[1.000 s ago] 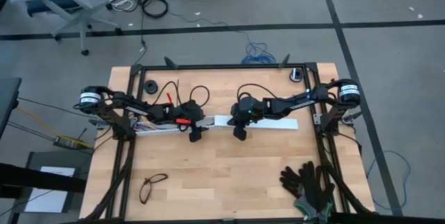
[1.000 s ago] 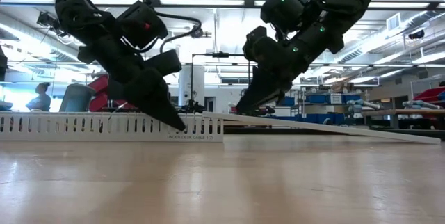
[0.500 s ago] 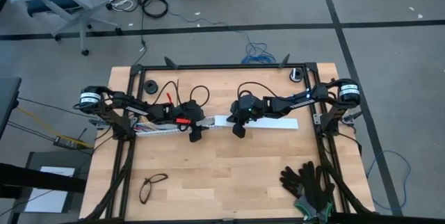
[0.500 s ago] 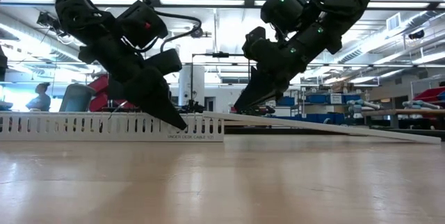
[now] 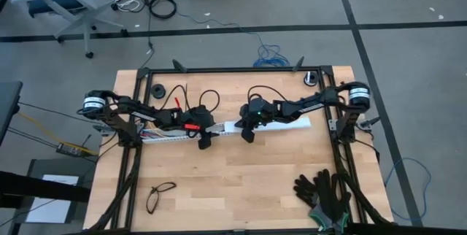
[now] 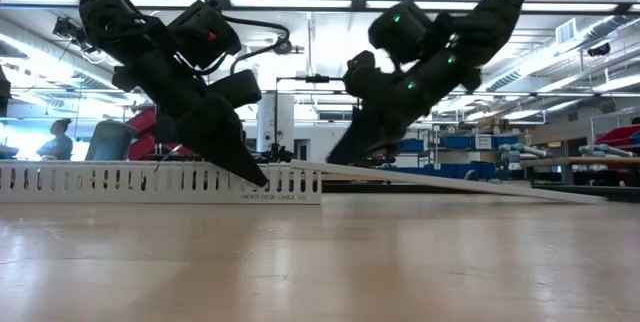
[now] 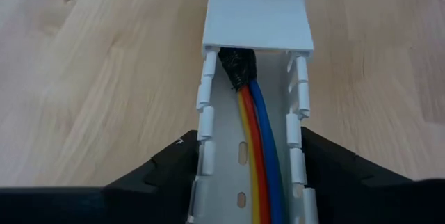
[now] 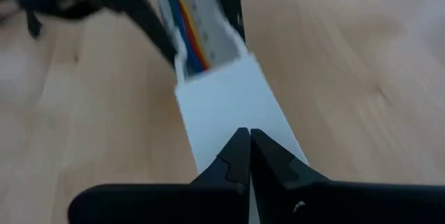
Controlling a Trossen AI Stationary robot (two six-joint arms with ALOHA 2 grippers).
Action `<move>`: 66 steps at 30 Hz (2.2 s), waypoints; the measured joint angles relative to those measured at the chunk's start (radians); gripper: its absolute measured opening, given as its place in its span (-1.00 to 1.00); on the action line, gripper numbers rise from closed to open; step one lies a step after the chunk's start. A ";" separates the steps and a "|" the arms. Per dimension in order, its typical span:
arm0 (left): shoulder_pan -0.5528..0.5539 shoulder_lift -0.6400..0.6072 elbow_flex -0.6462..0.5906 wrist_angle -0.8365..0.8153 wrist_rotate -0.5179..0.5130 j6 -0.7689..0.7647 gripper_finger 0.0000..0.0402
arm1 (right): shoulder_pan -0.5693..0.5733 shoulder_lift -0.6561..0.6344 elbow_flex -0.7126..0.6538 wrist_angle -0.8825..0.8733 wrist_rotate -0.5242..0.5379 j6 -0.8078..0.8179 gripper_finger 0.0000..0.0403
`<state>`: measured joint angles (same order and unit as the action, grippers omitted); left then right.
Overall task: Ziptie cables
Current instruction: Close the white cable duct using the cover
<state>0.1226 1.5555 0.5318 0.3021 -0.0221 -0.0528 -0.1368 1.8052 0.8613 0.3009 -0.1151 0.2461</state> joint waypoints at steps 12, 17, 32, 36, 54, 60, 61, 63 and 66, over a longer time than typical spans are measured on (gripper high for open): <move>-0.002 0.002 0.000 0.009 0.012 0.000 0.02 | 0.004 0.120 0.198 -0.074 -0.111 -0.092 -1.00; -0.001 0.002 0.000 0.009 0.004 0.000 0.02 | 0.006 0.097 0.203 -0.068 -0.116 -0.110 -1.00; 0.000 0.008 0.001 0.015 -0.002 0.000 0.02 | 0.001 0.043 0.202 -0.200 -0.038 -0.101 -1.00; 0.000 0.009 0.001 0.022 -0.001 0.000 0.02 | -0.004 0.060 0.208 -0.188 -0.052 -0.100 -1.00; 0.000 0.009 0.001 0.064 -0.002 0.000 0.02 | 0.068 0.015 0.332 -0.174 0.013 -0.322 -1.00; 0.000 0.020 0.001 0.139 -0.011 0.025 0.02 | 0.068 -0.162 0.209 -0.231 0.137 -0.308 -1.00; 0.000 0.024 0.001 0.142 -0.011 0.024 0.02 | 0.068 -0.188 0.180 -0.232 0.154 -0.297 -1.00; 0.000 0.037 0.008 0.153 -0.011 0.024 0.04 | 0.068 -0.241 0.112 -0.240 0.181 -0.268 -1.00; 0.000 0.057 0.021 0.150 -0.007 0.023 0.12 | 0.070 -0.320 0.021 -0.217 0.214 -0.218 -1.00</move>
<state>0.1223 1.6129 0.5525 0.4517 -0.0290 -0.0294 -0.0669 1.4856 0.8825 0.0836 0.0993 0.0281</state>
